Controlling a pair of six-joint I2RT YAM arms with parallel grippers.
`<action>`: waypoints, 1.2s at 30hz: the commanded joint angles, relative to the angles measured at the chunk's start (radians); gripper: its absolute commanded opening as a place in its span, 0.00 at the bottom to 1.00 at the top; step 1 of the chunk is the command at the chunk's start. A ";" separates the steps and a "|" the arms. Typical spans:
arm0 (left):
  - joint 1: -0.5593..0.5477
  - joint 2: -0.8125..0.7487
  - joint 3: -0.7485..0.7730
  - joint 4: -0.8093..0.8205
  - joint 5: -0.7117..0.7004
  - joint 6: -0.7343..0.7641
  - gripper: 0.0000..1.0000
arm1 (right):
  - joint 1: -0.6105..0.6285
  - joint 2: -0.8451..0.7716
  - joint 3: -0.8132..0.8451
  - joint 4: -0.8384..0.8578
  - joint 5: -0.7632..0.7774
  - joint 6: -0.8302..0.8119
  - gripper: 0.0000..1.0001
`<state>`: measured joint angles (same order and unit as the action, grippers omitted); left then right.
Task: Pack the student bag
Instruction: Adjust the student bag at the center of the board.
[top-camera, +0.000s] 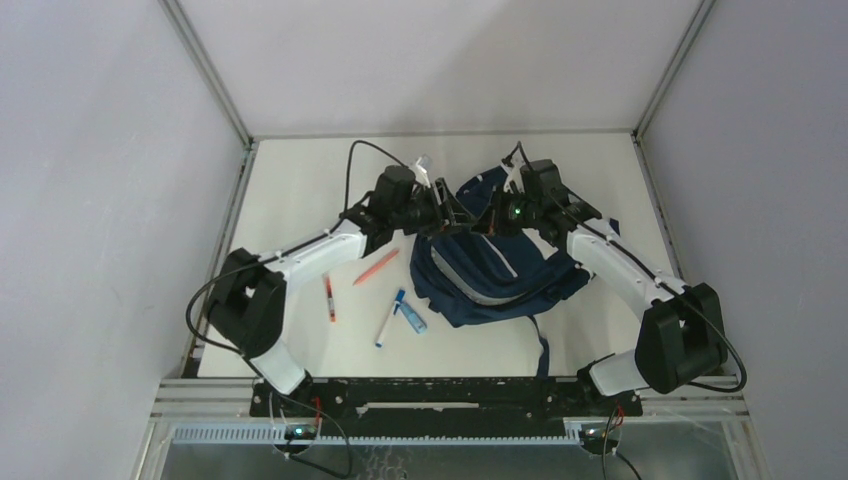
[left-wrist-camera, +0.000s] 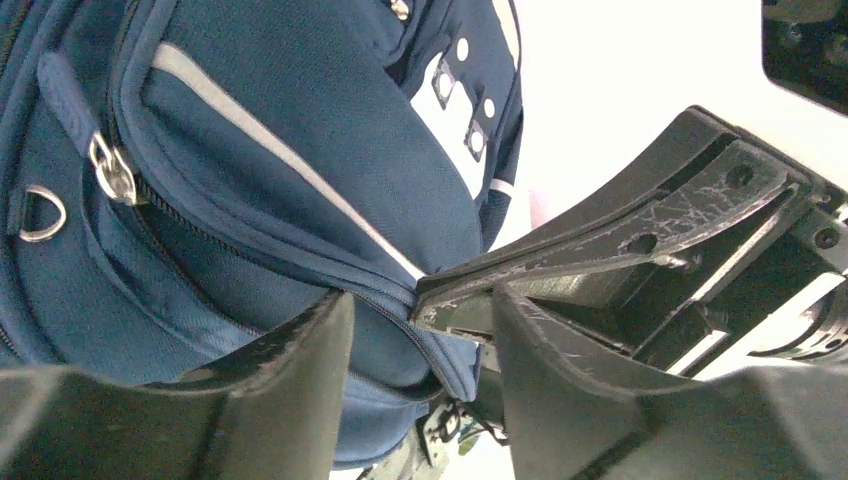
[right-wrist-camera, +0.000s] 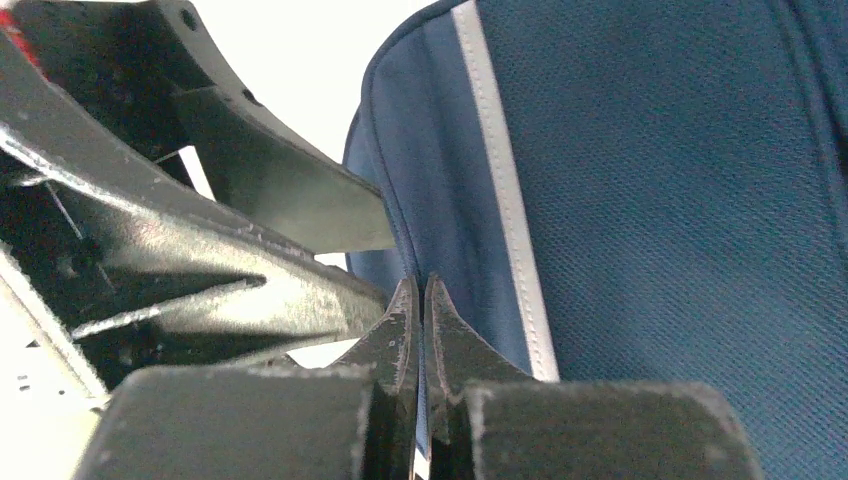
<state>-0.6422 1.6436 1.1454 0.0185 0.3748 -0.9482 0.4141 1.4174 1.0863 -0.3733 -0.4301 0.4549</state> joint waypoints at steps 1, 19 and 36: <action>0.020 0.072 0.113 -0.001 -0.024 -0.003 0.47 | 0.019 -0.048 0.027 0.006 0.030 -0.029 0.00; 0.083 0.036 0.156 -0.072 0.012 0.071 0.00 | 0.260 -0.037 0.028 -0.007 0.666 -0.192 0.50; 0.098 0.042 0.197 -0.096 0.056 0.098 0.00 | 0.290 -0.004 0.050 0.013 0.654 -0.203 0.65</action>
<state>-0.5549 1.7195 1.2797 -0.1249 0.4229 -0.8791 0.6933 1.3952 1.0931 -0.3988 0.1978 0.2653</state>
